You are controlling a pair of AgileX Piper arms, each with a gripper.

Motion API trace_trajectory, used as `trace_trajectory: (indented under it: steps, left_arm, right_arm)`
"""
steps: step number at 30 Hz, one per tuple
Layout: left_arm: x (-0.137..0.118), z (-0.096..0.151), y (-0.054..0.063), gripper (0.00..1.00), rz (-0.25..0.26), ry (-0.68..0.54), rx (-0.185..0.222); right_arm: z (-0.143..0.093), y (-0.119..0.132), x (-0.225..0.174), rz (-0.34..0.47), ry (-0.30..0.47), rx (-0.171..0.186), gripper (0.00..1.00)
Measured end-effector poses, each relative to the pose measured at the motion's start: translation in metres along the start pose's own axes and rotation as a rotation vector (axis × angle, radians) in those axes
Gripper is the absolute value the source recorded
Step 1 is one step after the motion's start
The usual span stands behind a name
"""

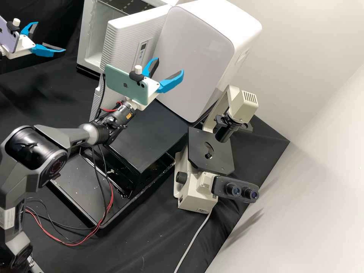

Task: Close the incubator door

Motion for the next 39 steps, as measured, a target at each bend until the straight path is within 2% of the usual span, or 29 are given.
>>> trace_trajectory:
  steps: [6,17,24,28,39]
  left_arm:
    - [0.0,0.0,0.0,1.0,0.0,0.0,0.0]
    - [0.0,0.0,0.0,1.0,0.0,0.0,0.0]
    - [0.0,0.0,0.0,1.0,0.0,0.0,0.0]
    - [0.0,0.0,0.0,1.0,0.0,0.0,0.0]
    - [0.0,0.0,0.0,1.0,0.0,0.0,0.0]
  right_arm:
    - [-0.013,-0.001,0.014,0.016,0.035,-0.026,0.0]
    - [-0.033,-0.016,0.036,-0.022,0.07,-0.06,0.0]
    - [-0.038,-0.021,0.046,-0.037,0.078,-0.061,0.0]
    - [-0.038,-0.024,0.054,-0.038,0.08,-0.073,0.0]
    - [-0.043,-0.031,0.081,-0.058,0.084,-0.066,0.0]
